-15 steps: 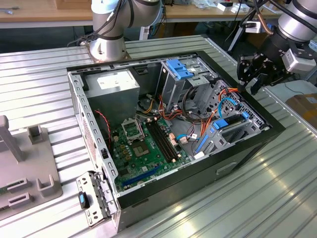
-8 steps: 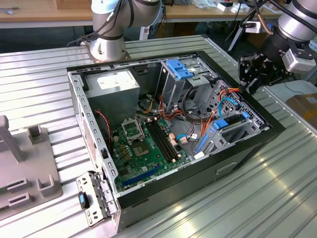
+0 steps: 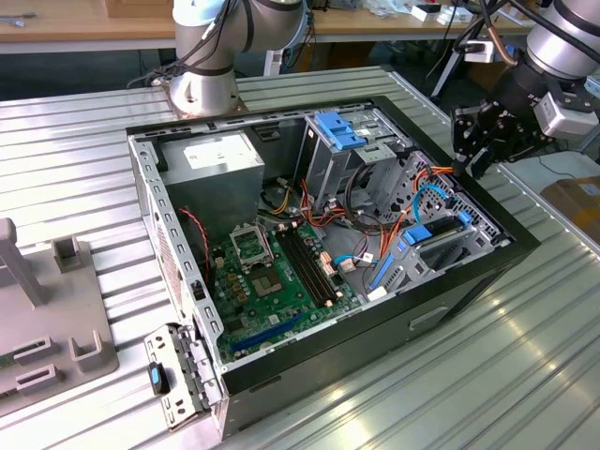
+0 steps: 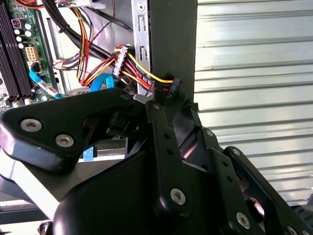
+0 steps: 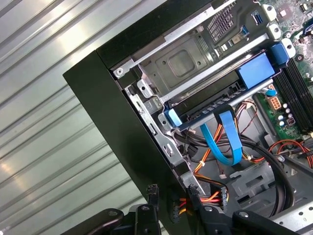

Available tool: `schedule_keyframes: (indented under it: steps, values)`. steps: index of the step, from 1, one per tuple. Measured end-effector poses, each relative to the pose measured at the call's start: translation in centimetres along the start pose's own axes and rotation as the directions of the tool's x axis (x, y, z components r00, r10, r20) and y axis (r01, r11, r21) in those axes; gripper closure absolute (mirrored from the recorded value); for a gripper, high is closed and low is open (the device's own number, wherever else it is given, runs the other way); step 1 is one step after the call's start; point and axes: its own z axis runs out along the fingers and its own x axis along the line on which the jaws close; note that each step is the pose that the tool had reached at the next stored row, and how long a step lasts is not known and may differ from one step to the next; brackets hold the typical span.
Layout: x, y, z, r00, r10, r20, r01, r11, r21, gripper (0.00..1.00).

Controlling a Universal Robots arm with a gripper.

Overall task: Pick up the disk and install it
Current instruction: 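Insert the first disk wire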

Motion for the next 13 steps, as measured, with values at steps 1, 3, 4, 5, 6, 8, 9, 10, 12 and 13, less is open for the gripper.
schedule_keyframes:
  steps: [1, 3, 4, 5, 6, 8, 9, 10, 12, 13]
  values:
    - [0.00, 0.00, 0.00, 1.0000, 0.000, 0.0000, 0.000, 1.0000, 0.0000, 0.64]
    - [0.01, -0.01, 0.00, 1.0000, 0.000, 0.0000, 0.000, 1.0000, 0.0001, 0.64]
    - [0.01, -0.01, 0.00, 1.0000, 0.000, -0.0001, 0.000, 1.0000, 0.0000, 0.64]
    - [0.01, -0.01, 0.00, 1.0000, 0.000, 0.0000, 0.000, 1.0000, 0.0000, 0.64]
    - [0.01, -0.01, 0.01, 1.0000, 0.000, 0.0000, 0.000, 1.0000, 0.0001, 0.64]
    - [0.02, -0.01, 0.01, 1.0000, 0.000, 0.0000, 0.000, 1.0000, 0.0001, 0.73]
    - [0.02, -0.01, 0.01, 1.0000, 0.000, -0.0001, 0.000, 1.0000, 0.0001, 0.73]
    - [0.02, -0.01, 0.01, 1.0000, 0.000, 0.0000, 0.000, 1.0000, 0.0001, 0.73]
    - [0.02, -0.01, 0.01, 1.0000, 0.000, 0.0000, 0.000, 1.0000, 0.0001, 0.73]
    - [0.03, 0.01, 0.01, 1.0000, -0.002, 0.0010, 0.002, 1.0000, 0.0017, 0.73]
